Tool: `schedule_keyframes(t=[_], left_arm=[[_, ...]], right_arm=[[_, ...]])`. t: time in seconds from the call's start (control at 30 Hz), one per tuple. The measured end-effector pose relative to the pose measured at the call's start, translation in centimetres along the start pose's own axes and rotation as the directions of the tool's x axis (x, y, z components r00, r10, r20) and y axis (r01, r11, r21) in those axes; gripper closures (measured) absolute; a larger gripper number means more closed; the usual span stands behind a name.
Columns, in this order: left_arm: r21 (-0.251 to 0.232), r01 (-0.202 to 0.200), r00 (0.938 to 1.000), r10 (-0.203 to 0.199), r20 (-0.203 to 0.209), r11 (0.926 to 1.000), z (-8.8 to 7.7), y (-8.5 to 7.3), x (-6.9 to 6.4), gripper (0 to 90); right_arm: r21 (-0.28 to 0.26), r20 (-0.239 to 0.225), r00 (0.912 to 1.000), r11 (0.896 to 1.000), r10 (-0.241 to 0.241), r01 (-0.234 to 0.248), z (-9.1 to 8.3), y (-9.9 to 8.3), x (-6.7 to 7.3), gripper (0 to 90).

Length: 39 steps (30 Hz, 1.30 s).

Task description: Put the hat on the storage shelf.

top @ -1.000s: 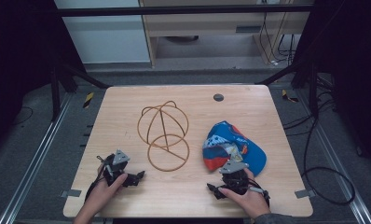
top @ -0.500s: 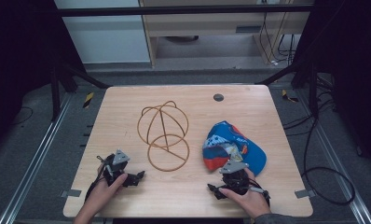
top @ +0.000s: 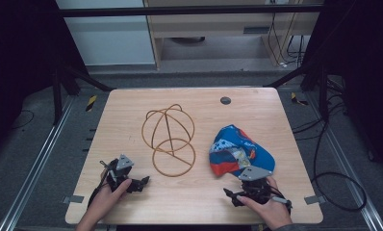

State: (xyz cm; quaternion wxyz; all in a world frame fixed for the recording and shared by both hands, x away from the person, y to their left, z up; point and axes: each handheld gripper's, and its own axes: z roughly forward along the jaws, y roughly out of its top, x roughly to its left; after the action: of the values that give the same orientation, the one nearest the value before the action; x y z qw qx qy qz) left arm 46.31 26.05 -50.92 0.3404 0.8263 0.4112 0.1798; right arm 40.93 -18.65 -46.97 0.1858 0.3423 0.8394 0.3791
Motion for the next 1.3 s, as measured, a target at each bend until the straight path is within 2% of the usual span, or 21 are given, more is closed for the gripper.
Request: schedule_keyframes(t=[0.07,0.13,0.23,0.37,0.43,0.6,0.87,1.03,1.3], left_arm=[[0.002,0.000,1.0000,0.000,-0.001,1.0000,0.0,0.0,0.0,0.0],[0.000,0.000,1.0000,0.000,0.000,1.0000,0.0,0.0,0.0,0.0],[0.000,0.000,1.0000,0.000,0.000,1.0000,0.0,0.0,0.0,0.0],[0.000,0.000,1.0000,0.000,0.000,1.0000,0.0,0.0,0.0,0.0],[0.000,0.000,1.0000,0.000,0.000,1.0000,0.0,0.0,0.0,0.0],[0.000,0.000,1.0000,0.000,0.000,1.0000,0.0,0.0,0.0,0.0],[0.000,0.000,1.0000,0.000,0.000,1.0000,0.0,0.0,0.0,0.0],[0.000,0.000,1.0000,0.000,0.000,1.0000,0.0,0.0,0.0,0.0],[0.000,0.000,1.0000,0.000,0.000,1.0000,0.0,0.0,0.0,0.0]], right_arm=[[0.003,0.006,1.0000,1.000,0.005,-0.005,-0.3,0.2,-0.3,12.0],[0.013,0.026,0.9997,1.000,-0.002,0.002,-1.4,0.9,-1.5,12.0],[0.029,0.037,0.9993,1.000,-0.002,0.001,-1.8,1.4,-2.2,12.0],[0.081,0.051,0.9985,0.996,0.018,-0.022,-2.1,2.1,-3.5,13.4],[0.114,0.057,0.9983,0.993,0.014,-0.021,-2.2,2.5,-4.2,14.8],[0.156,0.063,0.9979,0.987,0.013,-0.022,-2.6,3.5,-5.6,17.6],[0.187,0.055,0.9984,0.982,0.007,-0.018,-2.6,4.5,-6.7,23.4],[0.209,0.054,0.9985,0.978,-0.013,0.002,-2.6,5.5,-7.3,23.9],[0.245,0.043,0.9989,0.969,-0.021,0.009,-2.2,6.7,-8.2,21.7]])
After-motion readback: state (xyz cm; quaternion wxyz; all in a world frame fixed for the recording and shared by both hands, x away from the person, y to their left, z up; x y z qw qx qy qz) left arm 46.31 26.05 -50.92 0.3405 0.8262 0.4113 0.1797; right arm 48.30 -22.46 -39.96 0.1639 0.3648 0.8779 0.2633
